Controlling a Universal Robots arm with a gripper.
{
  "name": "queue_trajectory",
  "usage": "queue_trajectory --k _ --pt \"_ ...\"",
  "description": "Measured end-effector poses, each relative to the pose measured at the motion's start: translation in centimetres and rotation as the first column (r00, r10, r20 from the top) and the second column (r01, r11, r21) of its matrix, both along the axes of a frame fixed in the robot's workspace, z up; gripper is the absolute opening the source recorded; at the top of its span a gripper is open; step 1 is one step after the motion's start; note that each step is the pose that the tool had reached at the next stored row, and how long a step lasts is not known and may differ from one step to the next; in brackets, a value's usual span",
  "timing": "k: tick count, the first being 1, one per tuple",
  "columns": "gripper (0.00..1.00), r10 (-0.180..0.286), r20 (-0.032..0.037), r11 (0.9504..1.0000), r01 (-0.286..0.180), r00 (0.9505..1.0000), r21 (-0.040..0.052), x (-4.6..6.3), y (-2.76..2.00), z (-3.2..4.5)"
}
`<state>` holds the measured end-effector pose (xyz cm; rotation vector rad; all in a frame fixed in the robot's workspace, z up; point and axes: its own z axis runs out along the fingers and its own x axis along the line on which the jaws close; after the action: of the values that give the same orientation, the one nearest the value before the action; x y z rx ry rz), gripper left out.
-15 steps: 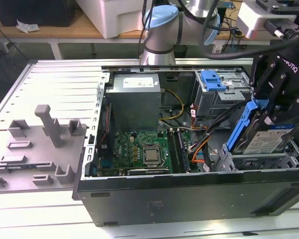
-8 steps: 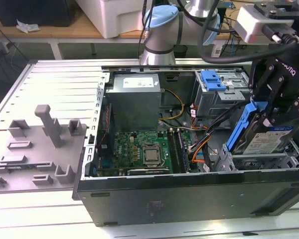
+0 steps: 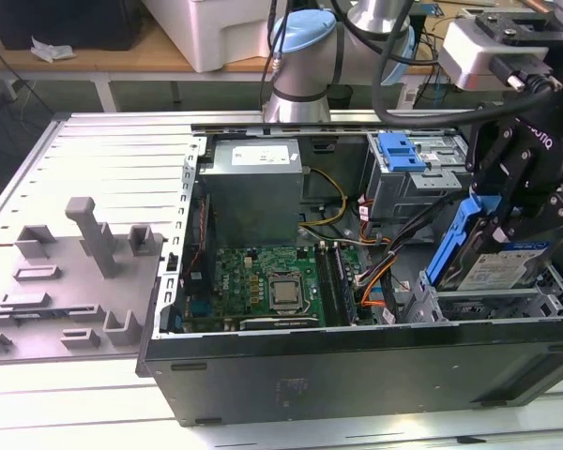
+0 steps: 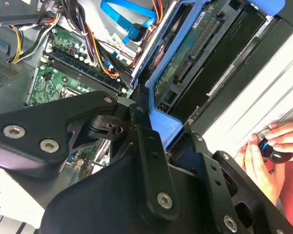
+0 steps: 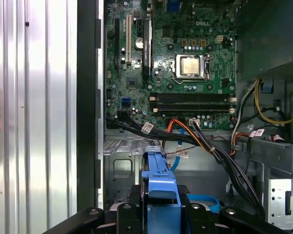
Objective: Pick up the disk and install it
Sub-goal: 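Insert the disk into the insertion slot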
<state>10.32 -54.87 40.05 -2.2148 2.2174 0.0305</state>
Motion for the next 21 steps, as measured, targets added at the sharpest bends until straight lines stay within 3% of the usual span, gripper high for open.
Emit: queue_trajectory --k 17,18,20,21 --pt "0.37 0.000 0.0000 1.0000 0.000 1.0000 0.0000 0.00 -0.02 -0.60" --pt "0.38 0.000 0.0000 1.0000 0.000 1.0000 0.0002 0.00 -0.02 -0.61" --pt "0.50 0.000 0.0000 1.0000 0.000 1.0000 -0.0002 0.00 -0.03 -0.60" --pt "0.50 0.000 0.0000 1.0000 0.000 1.0000 0.0001 0.00 -0.03 -0.60"
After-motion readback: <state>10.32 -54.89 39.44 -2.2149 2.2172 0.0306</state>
